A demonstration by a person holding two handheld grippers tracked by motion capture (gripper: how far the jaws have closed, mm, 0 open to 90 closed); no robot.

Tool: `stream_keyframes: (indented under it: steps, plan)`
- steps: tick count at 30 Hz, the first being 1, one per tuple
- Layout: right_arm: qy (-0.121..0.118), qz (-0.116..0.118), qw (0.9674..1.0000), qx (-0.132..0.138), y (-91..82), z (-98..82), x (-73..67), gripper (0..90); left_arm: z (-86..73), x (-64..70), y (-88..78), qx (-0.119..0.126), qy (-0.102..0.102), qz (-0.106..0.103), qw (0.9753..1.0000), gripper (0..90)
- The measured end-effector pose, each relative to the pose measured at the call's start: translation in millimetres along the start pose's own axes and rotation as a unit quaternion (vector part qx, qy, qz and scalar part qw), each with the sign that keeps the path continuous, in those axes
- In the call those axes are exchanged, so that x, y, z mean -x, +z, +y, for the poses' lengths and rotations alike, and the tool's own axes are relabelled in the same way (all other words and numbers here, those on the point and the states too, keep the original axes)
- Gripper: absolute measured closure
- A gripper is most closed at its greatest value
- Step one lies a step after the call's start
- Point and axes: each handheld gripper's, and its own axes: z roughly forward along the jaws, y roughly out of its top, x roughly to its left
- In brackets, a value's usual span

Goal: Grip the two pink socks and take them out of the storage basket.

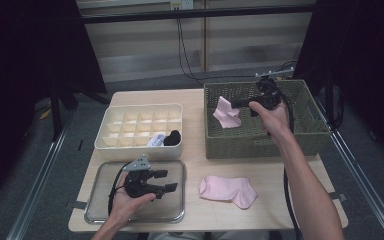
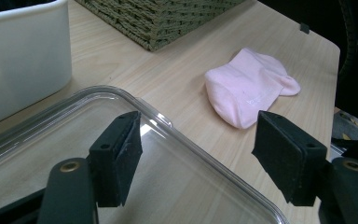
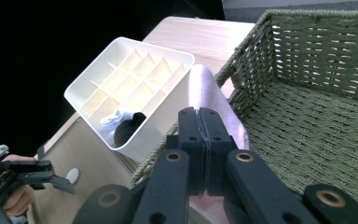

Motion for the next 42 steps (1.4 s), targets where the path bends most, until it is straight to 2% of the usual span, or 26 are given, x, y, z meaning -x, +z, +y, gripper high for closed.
stream_keyframes:
  steps: [6,13,17,21,26,33,36,42]
  plan:
    - [-0.004,0.0,1.0,0.009,-8.6,-0.4,-2.8,88.9,1.0,2.5,3.7,-0.002,0.006,0.014,0.9999,32.2]
    - [-0.012,0.006,0.9998,0.016,-16.9,-1.9,-10.5,88.9,5.7,2.1,6.8,0.006,0.001,0.025,0.9997,32.3]
    - [-0.019,0.009,0.9996,0.021,-23.4,-2.7,-18.7,88.9,13.2,4.4,5.8,0.01,0.006,0.027,0.9996,33.0]
    - [-0.026,0.015,0.9991,0.03,-33.3,-5.3,-27.6,88.8,21.8,7.9,7.8,0.007,0.02,0.032,0.9993,36.3]
    - [-0.031,0.002,0.9992,0.023,-44.4,-9.5,-36.1,88.8,30.9,11.6,14.2,0.008,0.03,0.015,0.9994,43.2]
    - [-0.035,0.013,0.9988,0.033,-54.4,-18.5,-41.7,88.9,40.9,14.8,19.0,0.018,0.044,0.0,0.9989,54.0]
    - [-0.039,0.019,0.9984,0.037,-55.9,-24.2,-47.1,88.8,45.7,17.9,22.0,0.025,0.042,-0.006,0.9988,57.0]
    - [-0.051,0.027,0.9977,0.035,-58.8,-39.5,-62.4,88.8,52.6,22.5,28.6,0.037,0.038,-0.02,0.9984,57.0]
